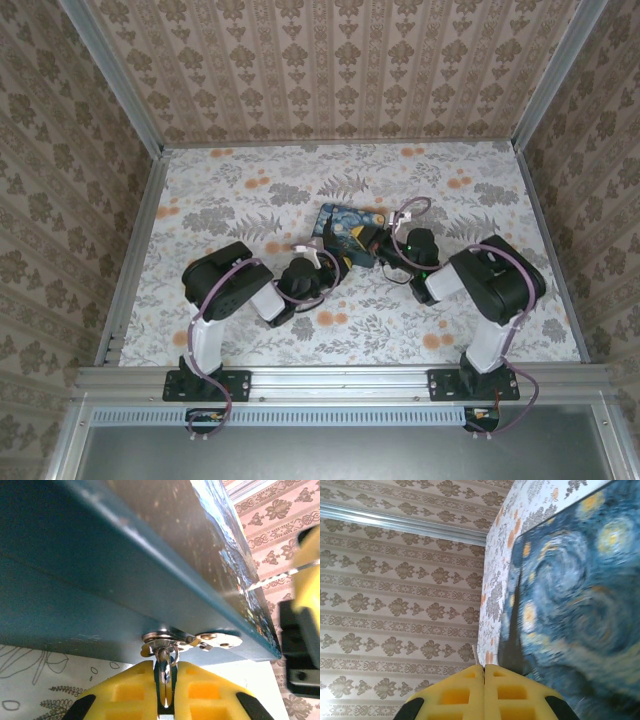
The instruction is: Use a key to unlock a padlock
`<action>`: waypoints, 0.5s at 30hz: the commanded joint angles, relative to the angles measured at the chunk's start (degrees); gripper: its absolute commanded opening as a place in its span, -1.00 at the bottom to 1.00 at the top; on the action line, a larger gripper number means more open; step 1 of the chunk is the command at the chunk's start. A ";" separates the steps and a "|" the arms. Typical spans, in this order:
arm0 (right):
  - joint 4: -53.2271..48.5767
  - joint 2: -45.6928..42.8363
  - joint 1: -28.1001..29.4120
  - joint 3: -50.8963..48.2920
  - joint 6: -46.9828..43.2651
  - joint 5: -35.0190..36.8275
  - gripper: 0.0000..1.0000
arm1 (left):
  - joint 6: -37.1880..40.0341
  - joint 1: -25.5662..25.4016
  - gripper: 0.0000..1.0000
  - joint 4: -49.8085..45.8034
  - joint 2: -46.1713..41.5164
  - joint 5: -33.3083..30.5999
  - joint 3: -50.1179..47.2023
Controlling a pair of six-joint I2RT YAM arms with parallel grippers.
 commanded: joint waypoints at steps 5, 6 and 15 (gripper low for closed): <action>-13.54 -18.40 0.52 -6.27 -6.39 -2.23 -1.00 | -2.35 1.79 -1.00 2.02 -1.45 1.25 -0.65; -15.00 -20.36 0.74 -7.35 -7.09 -2.25 -1.00 | -2.42 2.05 -1.00 1.99 -1.89 1.40 -0.92; -29.35 -35.88 7.71 -16.38 -11.07 2.84 -1.00 | -4.45 4.97 -1.00 1.86 -5.71 4.03 -3.64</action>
